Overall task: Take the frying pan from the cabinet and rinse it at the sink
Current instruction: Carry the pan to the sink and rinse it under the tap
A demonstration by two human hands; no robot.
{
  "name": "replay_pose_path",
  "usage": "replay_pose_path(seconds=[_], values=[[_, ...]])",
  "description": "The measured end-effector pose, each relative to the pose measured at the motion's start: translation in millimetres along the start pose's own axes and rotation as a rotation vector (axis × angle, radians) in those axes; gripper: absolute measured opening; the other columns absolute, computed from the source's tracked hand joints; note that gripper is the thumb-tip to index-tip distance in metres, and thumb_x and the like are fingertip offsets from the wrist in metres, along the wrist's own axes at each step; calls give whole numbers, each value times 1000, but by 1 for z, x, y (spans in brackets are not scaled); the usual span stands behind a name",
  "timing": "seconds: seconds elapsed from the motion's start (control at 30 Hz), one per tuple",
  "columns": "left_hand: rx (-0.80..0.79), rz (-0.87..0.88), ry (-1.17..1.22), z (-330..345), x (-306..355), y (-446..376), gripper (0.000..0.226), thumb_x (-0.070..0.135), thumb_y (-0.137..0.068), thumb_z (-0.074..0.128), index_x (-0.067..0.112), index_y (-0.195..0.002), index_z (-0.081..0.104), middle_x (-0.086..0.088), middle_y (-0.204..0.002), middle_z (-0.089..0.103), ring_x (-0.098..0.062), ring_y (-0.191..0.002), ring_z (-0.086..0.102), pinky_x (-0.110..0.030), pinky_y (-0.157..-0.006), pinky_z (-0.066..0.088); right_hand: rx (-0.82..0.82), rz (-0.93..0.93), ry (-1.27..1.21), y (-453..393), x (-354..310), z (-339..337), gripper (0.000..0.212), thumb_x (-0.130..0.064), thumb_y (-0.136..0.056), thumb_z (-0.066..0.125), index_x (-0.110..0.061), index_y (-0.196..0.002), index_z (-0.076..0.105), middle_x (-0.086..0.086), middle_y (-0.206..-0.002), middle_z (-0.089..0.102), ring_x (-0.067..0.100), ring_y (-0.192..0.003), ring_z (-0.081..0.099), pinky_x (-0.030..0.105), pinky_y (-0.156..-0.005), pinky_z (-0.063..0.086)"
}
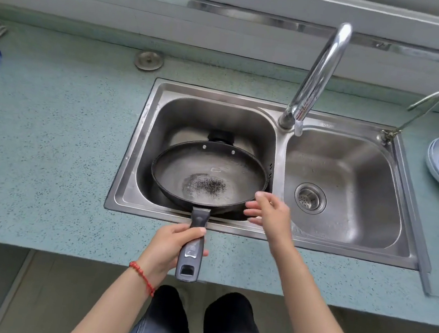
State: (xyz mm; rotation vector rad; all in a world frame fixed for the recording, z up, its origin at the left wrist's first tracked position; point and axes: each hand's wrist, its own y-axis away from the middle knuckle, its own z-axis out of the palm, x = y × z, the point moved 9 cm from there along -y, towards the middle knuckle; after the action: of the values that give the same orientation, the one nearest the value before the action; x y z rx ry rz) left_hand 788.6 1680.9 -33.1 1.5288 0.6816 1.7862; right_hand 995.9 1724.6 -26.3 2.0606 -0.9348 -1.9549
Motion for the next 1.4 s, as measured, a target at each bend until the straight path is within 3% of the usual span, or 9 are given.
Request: replay_pose_path(seconds=[0.1,0.17,0.27,0.37,0.47,0.6,0.7,1.4], values=[[36,-18,41,-1,1,5,9,6,-80,62,4,-72,59,-18,-78,59,-22,-51,66,-23,-44,52,138,-20,-86,-52,-22,-30,14,-16,-90,47,-13,-79,55,7,-71,63,5,-44,61,15,-43,47],[82,-15,30,-3,2,7,10,6,-77,65,4,-68,61,-19,-76,61,-23,-53,66,-23,-45,51,196,-27,-116,-85,-35,-43,13,-15,-90,46,-8,-89,56,8,-72,62,11,-50,61,16,-44,46],[139,-4,-7,-2,6,10,11,10,-66,75,6,-61,65,-17,-67,64,-20,-53,65,-23,-46,51,217,-34,-155,-130,-52,-55,19,-19,-91,47,-5,-102,53,7,-73,61,15,-57,60,18,-47,47],[175,19,-30,1,11,13,7,3,-73,69,2,-68,65,-6,-53,65,-10,-43,59,-17,-42,45,199,-59,-158,-158,-65,-56,23,-20,-92,47,-2,-106,53,5,-72,61,13,-55,61,17,-47,50],[218,42,-19,2,14,15,6,0,-76,64,0,-71,66,-2,-51,65,-8,-41,58,-15,-41,43,146,-129,-163,-169,-76,-53,16,-14,-92,47,-1,-89,55,6,-69,61,5,-45,62,15,-47,50],[266,40,6,0,14,17,4,-2,-75,64,-1,-72,67,-4,-53,67,-9,-45,61,-15,-43,45,102,-148,-219,-177,-78,-55,27,-7,-90,51,-9,-64,53,2,-54,62,4,-40,59,15,-47,49],[286,35,-15,-2,14,16,2,-2,-73,66,-2,-75,67,-4,-54,68,-8,-45,61,-15,-43,45,134,-135,-293,-181,-75,-70,24,-4,-89,53,-7,-65,56,-6,-40,61,5,-39,58,16,-46,50],[295,33,27,-3,4,12,21,1,-72,69,-12,-88,64,-10,-56,66,-12,-41,59,-17,-40,44,101,-168,-294,-177,-101,-84,22,-5,-88,54,-8,-67,55,-6,-41,64,6,-43,64,14,-44,50]])
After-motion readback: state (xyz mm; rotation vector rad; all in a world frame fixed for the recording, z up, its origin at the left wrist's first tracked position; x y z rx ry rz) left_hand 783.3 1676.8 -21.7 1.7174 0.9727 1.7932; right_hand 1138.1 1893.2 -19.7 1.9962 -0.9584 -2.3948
